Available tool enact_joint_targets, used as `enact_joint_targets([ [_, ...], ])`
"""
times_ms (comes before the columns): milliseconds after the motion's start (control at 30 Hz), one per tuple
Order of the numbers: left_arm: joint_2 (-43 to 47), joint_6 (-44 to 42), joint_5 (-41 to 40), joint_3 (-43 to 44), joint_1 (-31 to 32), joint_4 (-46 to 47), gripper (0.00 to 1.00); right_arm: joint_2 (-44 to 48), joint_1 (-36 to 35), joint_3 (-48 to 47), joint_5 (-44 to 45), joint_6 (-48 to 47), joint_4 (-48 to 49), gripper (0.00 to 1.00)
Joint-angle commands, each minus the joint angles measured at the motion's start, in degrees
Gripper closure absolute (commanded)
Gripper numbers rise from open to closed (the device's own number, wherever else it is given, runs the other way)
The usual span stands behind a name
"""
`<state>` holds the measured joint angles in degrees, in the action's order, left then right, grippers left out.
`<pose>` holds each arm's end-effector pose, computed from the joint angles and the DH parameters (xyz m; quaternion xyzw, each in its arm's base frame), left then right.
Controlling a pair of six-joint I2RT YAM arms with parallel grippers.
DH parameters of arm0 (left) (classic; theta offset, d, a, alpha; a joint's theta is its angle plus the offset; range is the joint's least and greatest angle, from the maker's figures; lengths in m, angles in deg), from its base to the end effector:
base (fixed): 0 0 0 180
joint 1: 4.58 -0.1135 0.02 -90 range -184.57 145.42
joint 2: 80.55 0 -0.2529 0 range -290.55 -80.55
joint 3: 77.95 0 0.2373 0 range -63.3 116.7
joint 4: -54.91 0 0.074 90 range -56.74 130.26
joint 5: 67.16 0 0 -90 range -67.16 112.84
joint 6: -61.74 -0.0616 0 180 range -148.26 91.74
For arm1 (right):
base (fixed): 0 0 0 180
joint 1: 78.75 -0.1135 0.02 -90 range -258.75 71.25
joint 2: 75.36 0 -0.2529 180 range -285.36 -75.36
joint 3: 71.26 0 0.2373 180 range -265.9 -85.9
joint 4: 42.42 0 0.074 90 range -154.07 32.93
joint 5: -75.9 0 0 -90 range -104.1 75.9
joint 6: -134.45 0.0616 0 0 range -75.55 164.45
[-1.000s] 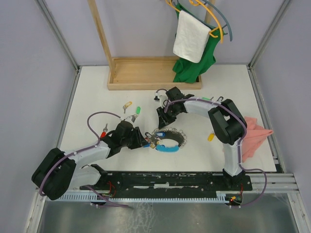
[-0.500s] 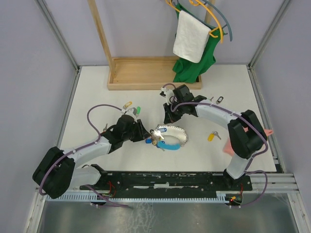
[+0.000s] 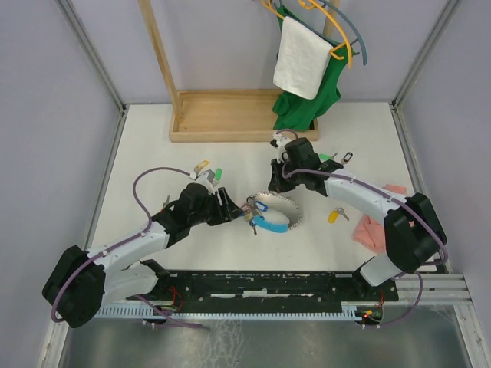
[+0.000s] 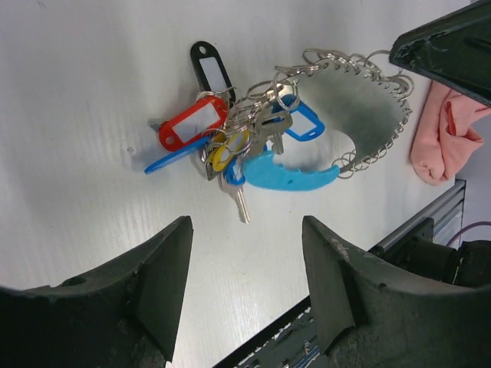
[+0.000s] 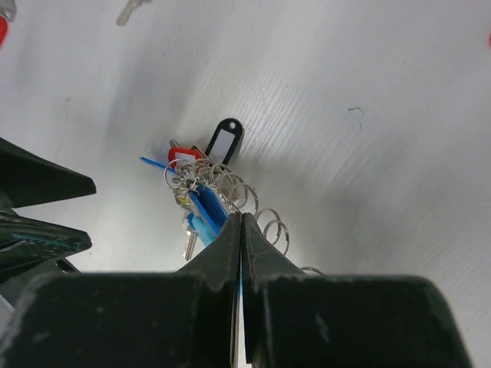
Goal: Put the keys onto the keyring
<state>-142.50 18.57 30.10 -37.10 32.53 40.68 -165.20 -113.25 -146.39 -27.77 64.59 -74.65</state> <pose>0.1809 -0.1466 0.1731 -0.0461 0.8858 -0.3483 0.3031 0.2721 0.2047 0.2083 -0.1588 0.9109 0.2656 0.2729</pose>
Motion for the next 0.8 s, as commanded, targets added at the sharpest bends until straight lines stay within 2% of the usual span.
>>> enact_joint_targets([
  [0,0.88,3.64,1.54,2.77,0.52,4.58,0.33,7.55,-0.35,-1.38,3.89,1.61,3.67,0.99],
  [533,-7.74,4.68,1.23,4.73,0.55,15.6,0.26,9.45,-2.15,2.4,4.1,2.16,3.93,0.99],
  [767,-7.38,7.86,0.33,0.69,0.52,19.5,0.26,9.37,-3.09,6.15,3.37,3.66,4.67,0.99],
])
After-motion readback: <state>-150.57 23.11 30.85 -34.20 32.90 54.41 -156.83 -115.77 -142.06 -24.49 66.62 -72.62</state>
